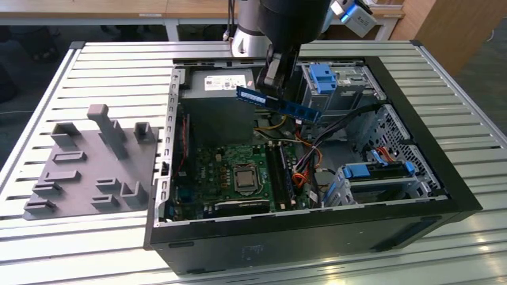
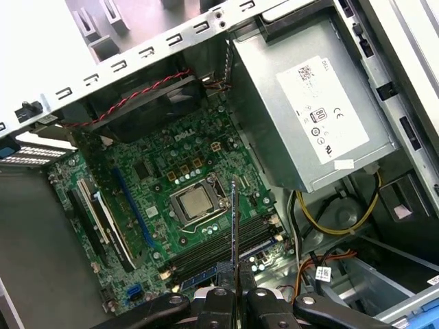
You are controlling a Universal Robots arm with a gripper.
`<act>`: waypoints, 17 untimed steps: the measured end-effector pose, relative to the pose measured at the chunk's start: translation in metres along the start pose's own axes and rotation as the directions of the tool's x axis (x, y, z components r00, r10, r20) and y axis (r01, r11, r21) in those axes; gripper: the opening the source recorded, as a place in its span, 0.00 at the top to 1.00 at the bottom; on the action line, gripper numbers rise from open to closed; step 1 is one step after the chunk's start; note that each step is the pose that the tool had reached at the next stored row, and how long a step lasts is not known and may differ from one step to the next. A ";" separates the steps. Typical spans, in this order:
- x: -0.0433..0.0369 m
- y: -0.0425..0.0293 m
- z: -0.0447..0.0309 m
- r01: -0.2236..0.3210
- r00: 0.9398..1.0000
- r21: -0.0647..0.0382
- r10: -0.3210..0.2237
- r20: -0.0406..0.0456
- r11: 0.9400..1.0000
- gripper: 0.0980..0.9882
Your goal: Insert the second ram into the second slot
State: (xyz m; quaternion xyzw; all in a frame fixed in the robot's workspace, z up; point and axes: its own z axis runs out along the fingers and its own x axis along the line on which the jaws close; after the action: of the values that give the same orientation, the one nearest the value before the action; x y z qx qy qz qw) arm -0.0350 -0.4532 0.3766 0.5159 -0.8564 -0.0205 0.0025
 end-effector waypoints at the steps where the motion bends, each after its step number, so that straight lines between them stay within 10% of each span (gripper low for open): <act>1: 0.0000 0.0000 0.0000 -0.004 1.000 0.000 0.004 0.000 1.000 0.96; 17: 0.0000 0.0000 0.0000 -0.056 0.998 0.001 0.056 0.002 0.998 0.96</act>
State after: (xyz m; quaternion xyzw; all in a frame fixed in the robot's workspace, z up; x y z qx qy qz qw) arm -0.0350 -0.4532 0.3766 0.4916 -0.8706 -0.0206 0.0020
